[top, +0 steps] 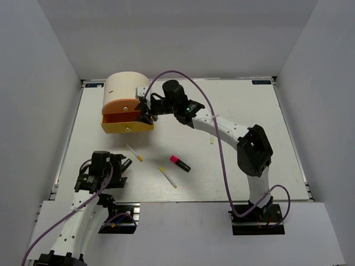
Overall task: Sort the stationery into containers
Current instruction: Place the pen in the storage box, then pick up the pen from the center of the board.
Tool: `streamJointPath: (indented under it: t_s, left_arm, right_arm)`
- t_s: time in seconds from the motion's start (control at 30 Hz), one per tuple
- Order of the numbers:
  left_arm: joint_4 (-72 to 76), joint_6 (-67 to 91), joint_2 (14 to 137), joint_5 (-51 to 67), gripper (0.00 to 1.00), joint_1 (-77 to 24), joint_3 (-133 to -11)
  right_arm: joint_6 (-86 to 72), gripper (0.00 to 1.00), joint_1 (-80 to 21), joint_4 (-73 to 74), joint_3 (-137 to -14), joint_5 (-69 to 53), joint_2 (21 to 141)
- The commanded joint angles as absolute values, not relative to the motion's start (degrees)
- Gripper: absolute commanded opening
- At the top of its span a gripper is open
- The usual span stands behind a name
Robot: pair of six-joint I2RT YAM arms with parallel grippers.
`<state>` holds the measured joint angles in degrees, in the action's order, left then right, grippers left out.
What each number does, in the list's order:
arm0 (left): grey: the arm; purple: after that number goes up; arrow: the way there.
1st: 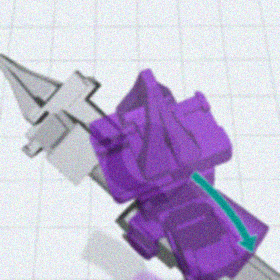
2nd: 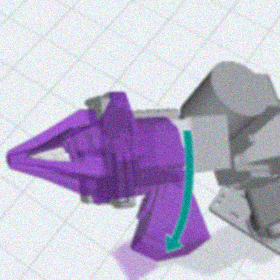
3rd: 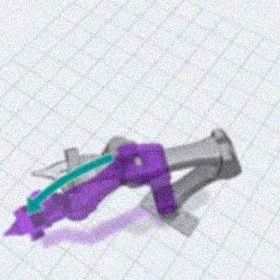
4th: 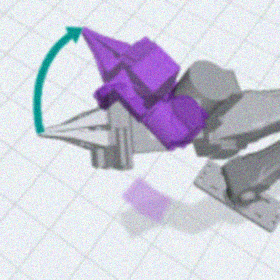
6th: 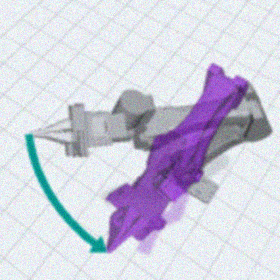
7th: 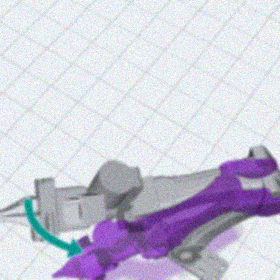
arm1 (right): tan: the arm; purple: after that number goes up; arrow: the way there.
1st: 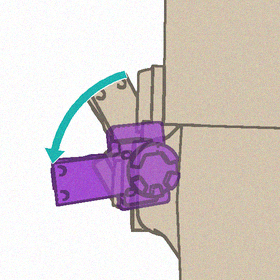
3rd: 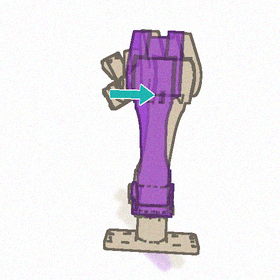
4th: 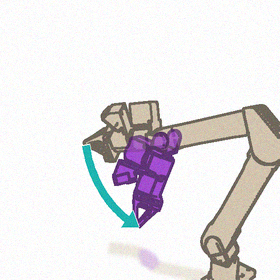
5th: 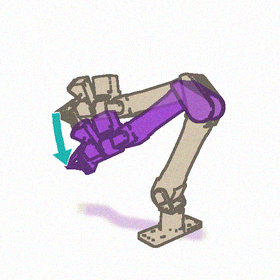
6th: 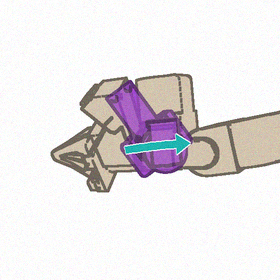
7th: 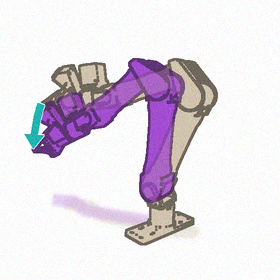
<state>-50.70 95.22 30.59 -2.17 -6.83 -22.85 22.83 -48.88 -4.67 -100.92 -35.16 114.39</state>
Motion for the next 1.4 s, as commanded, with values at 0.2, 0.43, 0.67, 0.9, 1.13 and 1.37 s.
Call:
streamJointPath:
  t_s: [0.2, 0.43, 0.67, 0.9, 1.13, 1.37]
  left_arm:
    - [-51.9, 106.3, 37.9, -6.2, 1.00, -6.5, -25.6]
    - [-46.9, 109.8, 44.2, -8.0, 0.86, -6.5, -24.3]
    - [-45.6, 112.4, 52.4, -8.2, 0.76, -6.5, -25.5]
    - [-48.1, 116.9, 59.3, -7.6, 0.71, -6.5, -28.8]
    - [-47.5, 120.2, 63.5, -5.5, 0.71, -6.5, -29.4]
    - [-47.1, 122.4, 68.8, -3.3, 0.68, -6.5, -28.7]
  right_arm:
    - [19.6, 0.55, -47.3, -10.1, -79.8, -35.0, 92.6]
    - [18.1, 0.54, -43.6, -7.9, -63.7, -32.1, 78.3]
    - [16.1, 0.54, -41.6, -5.4, -52.1, -31.1, 67.1]
    - [15.8, 0.52, -40.4, -3.1, -47.9, -31.0, 60.6]
    - [16.1, 0.52, -40.1, -1.1, -47.1, -30.9, 58.1]
    - [15.7, 0.52, -39.8, -0.1, -46.8, -30.7, 56.0]
